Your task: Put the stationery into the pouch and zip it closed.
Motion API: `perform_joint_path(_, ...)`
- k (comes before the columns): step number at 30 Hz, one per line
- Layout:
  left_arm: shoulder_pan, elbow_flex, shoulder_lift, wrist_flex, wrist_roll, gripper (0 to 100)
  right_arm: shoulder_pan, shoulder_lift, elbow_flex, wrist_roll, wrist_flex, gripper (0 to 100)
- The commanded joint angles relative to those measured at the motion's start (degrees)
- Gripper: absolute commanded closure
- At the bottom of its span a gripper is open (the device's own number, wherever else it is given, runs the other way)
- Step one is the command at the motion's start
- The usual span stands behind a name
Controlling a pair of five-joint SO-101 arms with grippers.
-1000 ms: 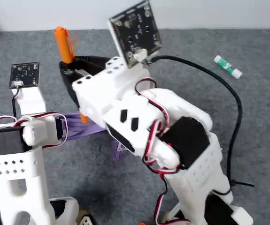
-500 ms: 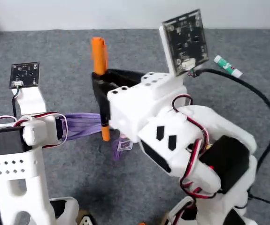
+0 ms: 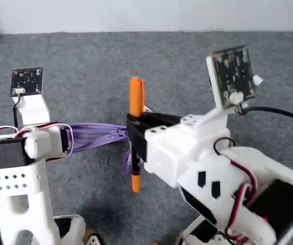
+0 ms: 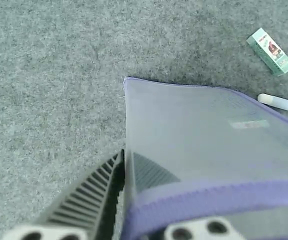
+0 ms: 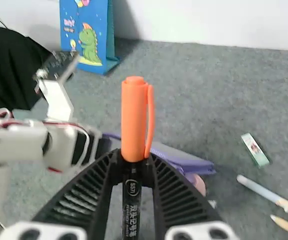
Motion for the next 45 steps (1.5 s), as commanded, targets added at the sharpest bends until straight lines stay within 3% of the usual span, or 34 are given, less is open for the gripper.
perform_joint_path(1,0.18,-2.51,0.79,-1.23,0.70,99,0.40,-5.23,7.56,1.14,-0.13,99.0)
perform_joint_path(5,0.18,-2.51,0.79,-1.14,0.70,99,0.57,-11.30,19.25,1.14,-10.07,99.0)
perform_joint_path(9,0.18,-2.51,0.79,-0.97,0.62,99,0.57,-15.87,31.21,1.67,-28.44,99.0)
perform_joint_path(17,0.18,-2.51,0.79,-0.97,0.62,99,-1.80,-16.31,47.82,14.33,-62.64,99.0)
perform_joint_path(25,0.18,-2.51,1.14,-1.32,0.62,99,-8.31,-16.31,61.45,21.89,-81.10,99.0)
perform_joint_path(32,0.18,-2.51,1.14,-1.32,0.62,99,-8.57,-16.84,70.68,26.99,-84.09,98.9)
perform_joint_path(35,0.18,-2.51,1.14,-1.32,0.62,99,-8.57,-16.84,70.68,27.16,-78.99,96.6)
perform_joint_path(41,0.18,-2.51,1.14,-1.32,0.62,99,-8.22,-16.66,64.26,21.01,-65.98,78.3)
perform_joint_path(45,0.18,-2.51,1.14,-1.32,0.62,99,-7.78,-16.84,58.64,19.96,-59.82,80.2)
